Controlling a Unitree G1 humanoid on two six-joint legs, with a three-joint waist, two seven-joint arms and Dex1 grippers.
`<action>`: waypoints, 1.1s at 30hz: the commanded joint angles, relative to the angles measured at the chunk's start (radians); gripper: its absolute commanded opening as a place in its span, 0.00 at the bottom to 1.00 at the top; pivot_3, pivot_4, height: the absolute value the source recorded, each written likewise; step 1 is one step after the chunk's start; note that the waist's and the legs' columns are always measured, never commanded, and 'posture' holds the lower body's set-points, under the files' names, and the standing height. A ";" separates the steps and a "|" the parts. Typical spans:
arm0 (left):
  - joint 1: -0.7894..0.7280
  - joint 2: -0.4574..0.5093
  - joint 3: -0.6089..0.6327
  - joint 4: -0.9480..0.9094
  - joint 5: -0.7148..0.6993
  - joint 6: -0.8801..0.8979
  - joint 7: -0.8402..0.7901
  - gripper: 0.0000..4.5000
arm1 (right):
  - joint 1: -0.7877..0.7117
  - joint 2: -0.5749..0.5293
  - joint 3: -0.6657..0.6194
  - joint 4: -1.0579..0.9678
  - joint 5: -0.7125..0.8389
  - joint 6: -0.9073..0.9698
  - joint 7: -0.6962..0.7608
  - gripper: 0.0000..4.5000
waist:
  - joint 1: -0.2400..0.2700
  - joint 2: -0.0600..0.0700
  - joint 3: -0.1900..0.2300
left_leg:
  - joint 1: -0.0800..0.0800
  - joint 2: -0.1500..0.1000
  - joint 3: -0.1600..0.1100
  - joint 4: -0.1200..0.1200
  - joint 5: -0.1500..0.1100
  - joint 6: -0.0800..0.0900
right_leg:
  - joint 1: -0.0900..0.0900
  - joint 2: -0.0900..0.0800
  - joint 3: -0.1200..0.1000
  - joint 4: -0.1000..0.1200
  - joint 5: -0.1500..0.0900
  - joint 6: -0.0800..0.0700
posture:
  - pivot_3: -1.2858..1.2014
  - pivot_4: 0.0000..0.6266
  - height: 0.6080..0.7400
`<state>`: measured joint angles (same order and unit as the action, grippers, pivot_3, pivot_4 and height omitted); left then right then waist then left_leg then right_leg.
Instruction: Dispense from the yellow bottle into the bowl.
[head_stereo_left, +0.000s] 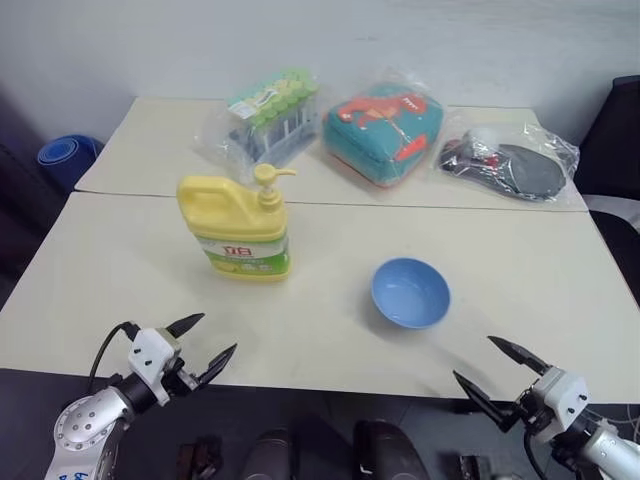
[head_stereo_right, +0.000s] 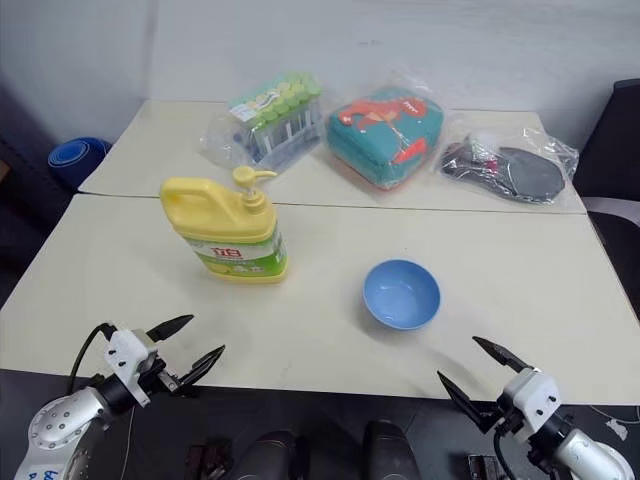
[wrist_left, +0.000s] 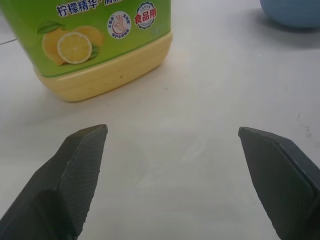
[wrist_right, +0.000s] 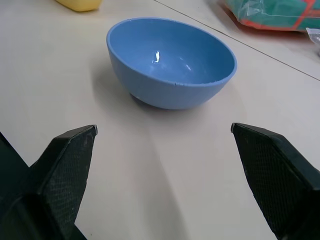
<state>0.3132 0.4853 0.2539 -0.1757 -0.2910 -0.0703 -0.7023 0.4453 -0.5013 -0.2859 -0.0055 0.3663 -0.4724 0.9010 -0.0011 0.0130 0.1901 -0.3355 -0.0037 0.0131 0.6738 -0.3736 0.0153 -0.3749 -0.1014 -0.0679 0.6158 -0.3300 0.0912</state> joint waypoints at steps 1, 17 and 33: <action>-0.006 0.005 0.017 -0.029 -0.053 0.032 -0.005 0.99 | -0.008 0.005 -0.014 0.002 0.020 -0.021 -0.004 1.00 | 0.000 0.000 0.000 | 0.000 0.000 0.000 0.000 0.000 0.000 | 0.000 0.000 0.000 0.000 0.000 0.000 | 0.52 0.24 1.00; -0.160 0.302 -0.004 -0.257 -0.361 0.297 -0.364 0.99 | -0.405 -0.136 0.305 -0.314 -0.021 0.674 -0.131 1.00 | -0.001 0.001 0.000 | -0.003 0.000 -0.002 0.004 0.001 -0.001 | -0.001 0.000 -0.001 0.002 -0.001 -0.002 | 0.52 0.24 1.00; -0.170 0.276 0.019 -0.296 -0.368 0.326 -0.300 1.00 | -0.538 -0.054 0.447 -0.172 -0.241 0.654 -0.190 0.23 | -0.004 0.001 0.000 | -0.005 0.000 -0.004 0.007 0.001 -0.002 | -0.001 0.001 -0.003 0.004 -0.001 -0.001 | 0.52 0.24 1.00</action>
<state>0.1439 0.7628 0.2377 -0.4287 -0.6409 0.2522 -1.0125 -0.0858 -0.5579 0.1554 -0.1558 0.1381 0.1961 0.7124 -0.0054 0.0136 0.1901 -0.3398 -0.0042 0.0094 0.6809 -0.3721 0.0135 -0.3762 -0.1002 -0.0710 0.6197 -0.3307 0.0900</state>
